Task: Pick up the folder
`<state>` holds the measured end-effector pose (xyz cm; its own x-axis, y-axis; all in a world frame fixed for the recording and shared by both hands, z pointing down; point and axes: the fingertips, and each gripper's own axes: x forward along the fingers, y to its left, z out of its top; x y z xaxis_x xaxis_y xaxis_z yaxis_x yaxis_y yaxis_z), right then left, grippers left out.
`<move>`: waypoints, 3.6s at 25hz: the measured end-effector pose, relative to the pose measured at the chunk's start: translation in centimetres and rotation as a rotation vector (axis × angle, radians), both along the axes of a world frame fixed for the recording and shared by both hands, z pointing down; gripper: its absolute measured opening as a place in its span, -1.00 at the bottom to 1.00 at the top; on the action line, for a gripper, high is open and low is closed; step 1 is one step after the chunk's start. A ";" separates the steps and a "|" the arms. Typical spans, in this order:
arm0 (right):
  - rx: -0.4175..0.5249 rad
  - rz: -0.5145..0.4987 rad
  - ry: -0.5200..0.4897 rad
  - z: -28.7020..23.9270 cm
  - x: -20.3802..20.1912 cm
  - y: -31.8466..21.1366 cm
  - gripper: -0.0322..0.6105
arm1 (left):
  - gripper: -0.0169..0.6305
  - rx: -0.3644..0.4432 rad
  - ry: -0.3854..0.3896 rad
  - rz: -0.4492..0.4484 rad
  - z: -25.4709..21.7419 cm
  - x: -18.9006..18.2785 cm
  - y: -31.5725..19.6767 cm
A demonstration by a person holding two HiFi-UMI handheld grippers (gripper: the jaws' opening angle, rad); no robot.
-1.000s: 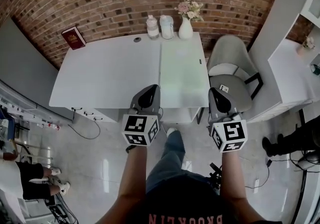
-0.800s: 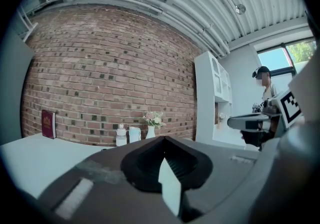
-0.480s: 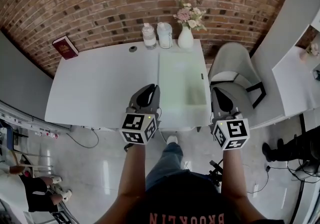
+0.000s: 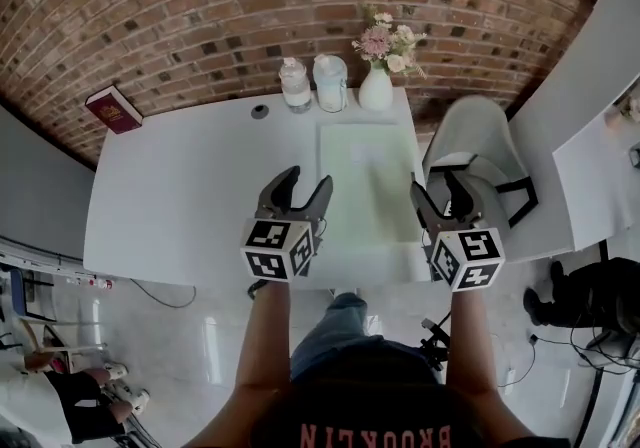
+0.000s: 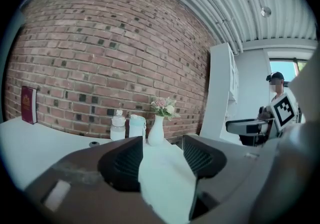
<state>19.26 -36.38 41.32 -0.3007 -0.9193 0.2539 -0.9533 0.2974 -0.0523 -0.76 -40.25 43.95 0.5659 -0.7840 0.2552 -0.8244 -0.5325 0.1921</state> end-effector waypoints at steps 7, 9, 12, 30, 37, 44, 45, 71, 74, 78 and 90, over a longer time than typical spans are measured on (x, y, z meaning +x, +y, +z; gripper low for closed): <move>-0.152 0.013 -0.044 4.4 0.7 -3.2 0.05 | -0.10 -0.103 -0.010 0.017 3.6 -0.1 -3.5; -0.202 0.004 -0.042 5.8 0.6 -3.7 0.05 | -0.10 -0.134 -0.007 0.016 4.6 -0.1 -4.0; -0.270 -0.008 -0.045 7.9 0.7 -4.2 0.05 | -0.10 -0.189 0.008 0.010 6.1 0.1 -4.5; -0.583 -0.033 -0.161 18.5 2.0 -4.0 0.01 | -0.10 -0.562 0.092 -0.045 16.1 0.9 -2.5; -0.646 -0.040 -0.180 20.2 2.1 -4.8 0.01 | -0.10 -0.644 0.101 -0.047 18.3 0.9 -2.3; -0.718 -0.021 -0.219 21.7 2.4 -5.3 0.08 | 0.00 -0.707 0.119 -0.020 19.6 0.8 -2.8; -0.733 -0.020 -0.237 21.9 2.4 -5.3 0.09 | 0.05 -0.718 0.123 -0.015 19.8 0.7 -2.9; -0.758 -0.088 -0.307 21.3 1.4 -4.9 -0.07 | -0.19 -0.771 0.242 0.055 18.7 1.7 -2.8; -0.752 -0.104 -0.272 20.8 1.4 -5.0 -0.08 | -0.19 -0.758 0.225 0.061 18.2 1.8 -2.6; -0.734 -0.111 -0.256 19.7 1.3 -4.9 -0.09 | -0.19 -0.749 0.240 0.047 17.4 1.6 -2.3; -0.657 -0.132 -0.241 16.4 0.8 -4.5 -0.10 | -0.19 -0.682 0.256 0.030 14.2 1.0 -1.5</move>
<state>20.01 -40.84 57.68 -0.5169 -0.5508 0.6553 -0.8506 0.2445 -0.4655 0.22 -41.74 58.19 0.6921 -0.4811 0.5381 -0.6959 -0.2467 0.6744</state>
